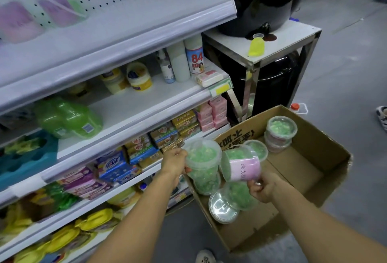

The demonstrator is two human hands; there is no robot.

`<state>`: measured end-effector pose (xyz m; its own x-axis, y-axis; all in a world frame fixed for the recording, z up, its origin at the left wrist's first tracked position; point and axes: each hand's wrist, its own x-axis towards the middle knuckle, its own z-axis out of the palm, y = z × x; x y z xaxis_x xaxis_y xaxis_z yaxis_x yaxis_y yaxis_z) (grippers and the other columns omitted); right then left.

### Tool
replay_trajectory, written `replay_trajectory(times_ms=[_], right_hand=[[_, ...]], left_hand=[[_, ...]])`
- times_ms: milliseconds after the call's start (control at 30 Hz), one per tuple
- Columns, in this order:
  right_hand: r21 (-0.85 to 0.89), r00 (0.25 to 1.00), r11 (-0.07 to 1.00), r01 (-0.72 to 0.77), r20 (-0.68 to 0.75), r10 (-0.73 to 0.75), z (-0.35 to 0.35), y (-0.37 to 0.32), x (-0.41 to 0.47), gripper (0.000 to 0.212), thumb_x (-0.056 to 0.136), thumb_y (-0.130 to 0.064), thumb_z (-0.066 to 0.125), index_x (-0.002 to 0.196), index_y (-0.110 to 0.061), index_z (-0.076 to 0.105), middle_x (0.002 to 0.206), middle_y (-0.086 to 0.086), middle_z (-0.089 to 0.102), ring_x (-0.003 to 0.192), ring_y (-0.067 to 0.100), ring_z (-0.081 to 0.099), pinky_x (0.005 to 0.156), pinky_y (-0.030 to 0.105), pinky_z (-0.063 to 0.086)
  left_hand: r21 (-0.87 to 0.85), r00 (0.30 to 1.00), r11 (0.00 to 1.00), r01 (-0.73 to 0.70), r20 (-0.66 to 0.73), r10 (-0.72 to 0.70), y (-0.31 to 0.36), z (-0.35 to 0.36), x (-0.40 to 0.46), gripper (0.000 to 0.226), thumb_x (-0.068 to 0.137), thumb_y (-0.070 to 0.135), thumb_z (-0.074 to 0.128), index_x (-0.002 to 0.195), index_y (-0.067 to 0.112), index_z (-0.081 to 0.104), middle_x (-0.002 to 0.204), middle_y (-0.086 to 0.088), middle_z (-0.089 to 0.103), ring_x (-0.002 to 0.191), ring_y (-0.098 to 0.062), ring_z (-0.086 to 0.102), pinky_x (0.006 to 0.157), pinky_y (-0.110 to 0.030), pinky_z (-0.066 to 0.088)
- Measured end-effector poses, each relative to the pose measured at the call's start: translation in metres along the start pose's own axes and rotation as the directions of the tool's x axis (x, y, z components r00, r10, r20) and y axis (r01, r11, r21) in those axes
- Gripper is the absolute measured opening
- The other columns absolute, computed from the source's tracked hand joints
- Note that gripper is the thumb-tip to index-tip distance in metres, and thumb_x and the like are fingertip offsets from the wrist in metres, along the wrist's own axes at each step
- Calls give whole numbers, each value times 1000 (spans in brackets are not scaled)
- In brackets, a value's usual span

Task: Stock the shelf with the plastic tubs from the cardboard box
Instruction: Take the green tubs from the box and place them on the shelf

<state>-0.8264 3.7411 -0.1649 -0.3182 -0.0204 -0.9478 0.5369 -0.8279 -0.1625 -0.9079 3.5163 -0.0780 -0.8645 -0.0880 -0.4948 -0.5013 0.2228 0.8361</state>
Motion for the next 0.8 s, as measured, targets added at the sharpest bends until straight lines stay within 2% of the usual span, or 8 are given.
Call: replay_trajectory(times_ms=[133, 267, 333, 433, 533, 633, 733, 800], right_hand=[[132, 999, 991, -15, 35, 10, 7, 1, 9, 23, 92, -3, 39, 72, -5, 49, 66, 7, 50, 38, 12, 41, 27, 10, 25], [195, 997, 981, 21, 74, -36, 18, 0, 22, 23, 94, 2, 32, 77, -2, 47, 58, 12, 49, 39, 9, 38, 29, 11, 29], [250, 995, 968, 31, 80, -53, 23, 2, 28, 25, 94, 3, 31, 73, 0, 45, 63, 10, 43, 50, 7, 31, 37, 12, 32], [284, 990, 955, 82, 87, -110, 26, 3, 39, 25, 93, 3, 31, 73, 0, 45, 70, 10, 42, 55, 9, 30, 47, 13, 38], [233, 983, 963, 135, 91, -159, 28, -4, 33, 17, 93, 2, 36, 82, 1, 50, 71, 9, 46, 50, 9, 37, 37, 15, 43], [140, 967, 965, 221, 101, -236, 36, -19, 6, 17, 91, 0, 37, 79, -1, 49, 65, 6, 41, 45, 9, 39, 36, 14, 43], [31, 935, 941, 336, 112, -337, 49, -38, -39, 14, 89, -2, 43, 78, -4, 52, 65, 8, 43, 49, 9, 36, 34, 13, 40], [-51, 890, 892, 449, 120, -440, 59, -51, -74, 17, 89, -4, 47, 73, -7, 52, 63, 8, 44, 39, 8, 36, 34, 13, 40]], left_hand=[[0, 1000, 1000, -3, -16, 3, -8, 7, 9, 15, 97, 11, 47, 87, 12, 57, 88, -8, 54, 64, -16, 51, 52, -26, 52], [-10, 1000, 1000, 7, -10, -7, -19, 16, 17, 23, 98, 11, 45, 78, 17, 54, 85, -4, 54, 66, -17, 51, 54, -26, 52], [-14, 999, 999, 30, -22, -31, -26, 19, 22, 19, 98, 11, 45, 84, 14, 57, 87, -7, 54, 63, -17, 50, 53, -26, 52], [-6, 997, 998, 67, -28, -67, -34, 20, 26, 18, 98, 13, 47, 108, 5, 59, 95, -12, 54, 58, -16, 49, 48, -23, 53], [-3, 997, 998, 67, -30, -67, -34, 15, 28, 18, 98, 12, 47, 108, 4, 59, 94, -12, 55, 59, -16, 49, 44, -21, 51], [-23, 998, 998, 57, -39, -58, -21, 8, 22, 16, 98, 12, 47, 88, 11, 60, 85, -10, 56, 57, -16, 48, 44, -21, 51], [-52, 999, 998, 32, -38, -34, 1, -3, 9, 16, 97, 15, 49, 99, 7, 63, 80, -9, 58, 53, -16, 51, 51, -26, 53], [-92, 999, 996, 2, -49, -7, 19, -14, -3, 16, 95, 13, 53, 99, 4, 64, 71, -8, 57, 48, -15, 51, 48, -27, 51]])
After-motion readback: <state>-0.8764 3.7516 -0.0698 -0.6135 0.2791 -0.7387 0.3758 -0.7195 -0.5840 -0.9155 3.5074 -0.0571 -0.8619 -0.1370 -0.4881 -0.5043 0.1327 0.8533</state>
